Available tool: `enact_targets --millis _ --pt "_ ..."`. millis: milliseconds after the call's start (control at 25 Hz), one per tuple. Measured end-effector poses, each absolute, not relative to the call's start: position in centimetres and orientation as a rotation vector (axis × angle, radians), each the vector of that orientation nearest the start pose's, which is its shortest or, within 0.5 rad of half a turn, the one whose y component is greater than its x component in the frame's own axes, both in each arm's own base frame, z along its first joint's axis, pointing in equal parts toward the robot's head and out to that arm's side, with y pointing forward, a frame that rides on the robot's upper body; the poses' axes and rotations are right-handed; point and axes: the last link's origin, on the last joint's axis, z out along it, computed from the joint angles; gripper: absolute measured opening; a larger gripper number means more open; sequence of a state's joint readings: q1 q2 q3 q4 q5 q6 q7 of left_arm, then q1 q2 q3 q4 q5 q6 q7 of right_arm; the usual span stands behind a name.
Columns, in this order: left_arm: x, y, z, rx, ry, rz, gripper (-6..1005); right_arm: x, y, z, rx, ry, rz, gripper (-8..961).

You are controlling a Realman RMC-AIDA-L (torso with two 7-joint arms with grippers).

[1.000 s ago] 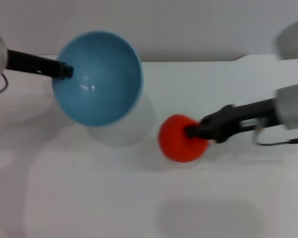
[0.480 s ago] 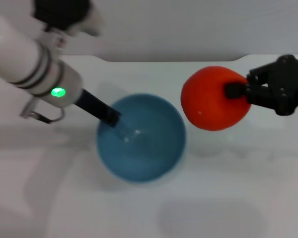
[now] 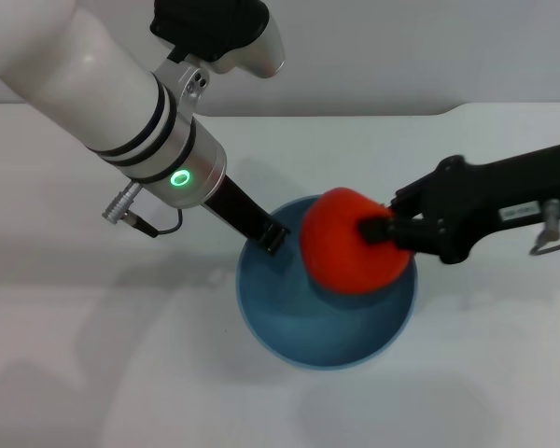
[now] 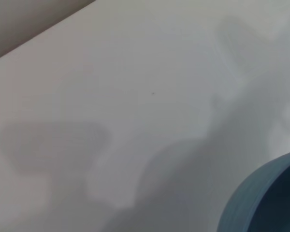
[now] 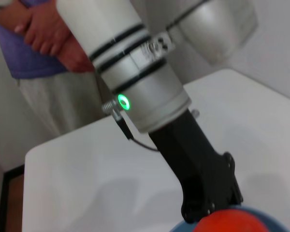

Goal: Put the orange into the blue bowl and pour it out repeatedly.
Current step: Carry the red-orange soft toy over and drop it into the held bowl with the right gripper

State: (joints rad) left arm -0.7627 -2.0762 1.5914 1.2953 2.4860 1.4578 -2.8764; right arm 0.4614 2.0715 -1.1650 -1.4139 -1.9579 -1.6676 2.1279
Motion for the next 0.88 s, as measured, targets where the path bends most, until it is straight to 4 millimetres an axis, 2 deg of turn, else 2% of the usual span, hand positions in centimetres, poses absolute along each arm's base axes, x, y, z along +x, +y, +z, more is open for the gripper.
enact_targets --millis 160,280,480,600,720,880 --pt "-10.6 35.9 -4.6 -2.64 -0.989 0.401 -1 15.1 32.5 2.2 -2.948 0.599 0.266 27" --pt "-10.3 35.6 -4.7 -2.67 -0.992 0.388 -1 14.8 32.5 1.8 -2.96 0.58 0.242 122" --pt "-10.2 35.6 -4.8 -2.674 -0.985 0.396 -1 14.3 32.6 2.4 -2.942 0.566 0.261 282" --pt "-10.6 35.5 -5.0 -2.672 -0.99 0.418 -1 14.2 32.5 3.4 -2.9 0.574 0.318 379" --pt "-11.4 35.2 -5.8 -2.674 -0.995 0.49 -1 14.6 32.3 5.3 -2.825 0.594 0.423 379" --pt "-12.1 34.9 -7.1 -2.682 -0.992 0.58 0 16.5 32.2 8.0 -2.694 0.667 0.53 380"
